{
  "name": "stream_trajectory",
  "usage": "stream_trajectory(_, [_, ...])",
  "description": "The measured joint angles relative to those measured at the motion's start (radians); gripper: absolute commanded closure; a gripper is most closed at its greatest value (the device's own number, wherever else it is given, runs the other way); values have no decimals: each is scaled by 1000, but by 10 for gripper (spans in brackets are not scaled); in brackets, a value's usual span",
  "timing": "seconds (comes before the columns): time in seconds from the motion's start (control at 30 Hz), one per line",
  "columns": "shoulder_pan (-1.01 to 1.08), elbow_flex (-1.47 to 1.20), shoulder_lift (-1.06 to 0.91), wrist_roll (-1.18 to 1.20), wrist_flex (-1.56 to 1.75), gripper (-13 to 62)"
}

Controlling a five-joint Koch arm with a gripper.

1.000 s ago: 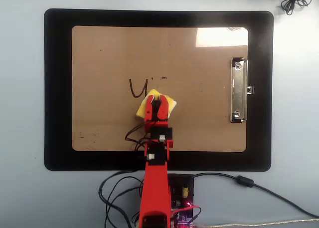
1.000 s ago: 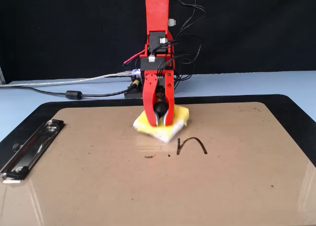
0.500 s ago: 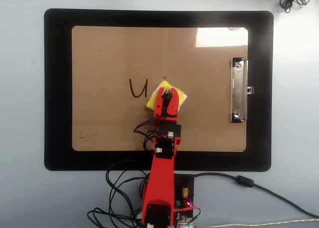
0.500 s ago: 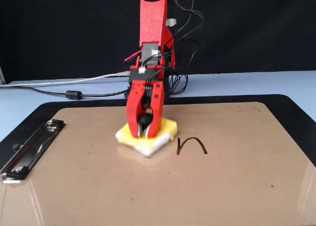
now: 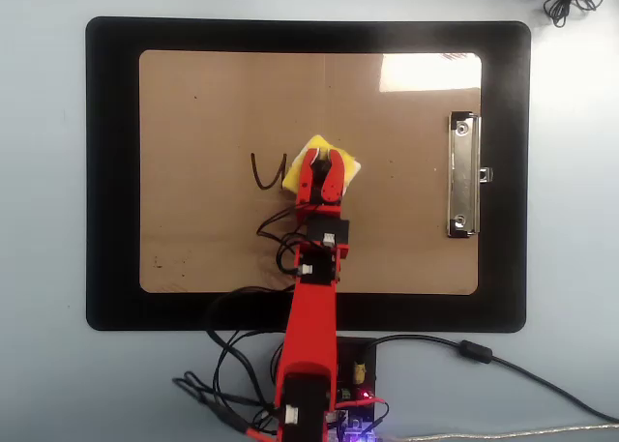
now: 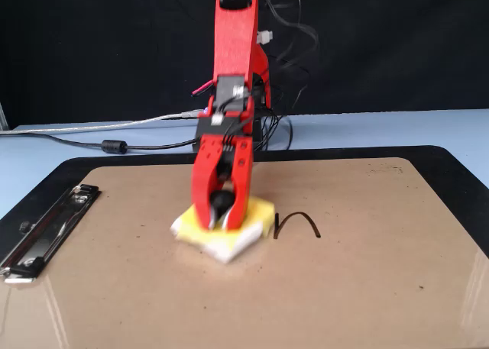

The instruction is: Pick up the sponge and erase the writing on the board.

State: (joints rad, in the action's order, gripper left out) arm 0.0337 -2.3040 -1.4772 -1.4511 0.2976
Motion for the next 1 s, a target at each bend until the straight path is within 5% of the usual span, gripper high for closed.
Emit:
stream_trajectory(0.2, [-100, -279, -337, -15, -29, 575])
stream_trajectory(0.53, [-224, 141, 86, -91, -20, 575])
stream_trajectory(0.67, [-225, 15, 20, -94, 3, 575])
stream_trajectory(0.83, [-225, -285, -314, -92, -26, 575])
stream_trajectory(1.0, [-225, -190, -218, -94, -26, 575])
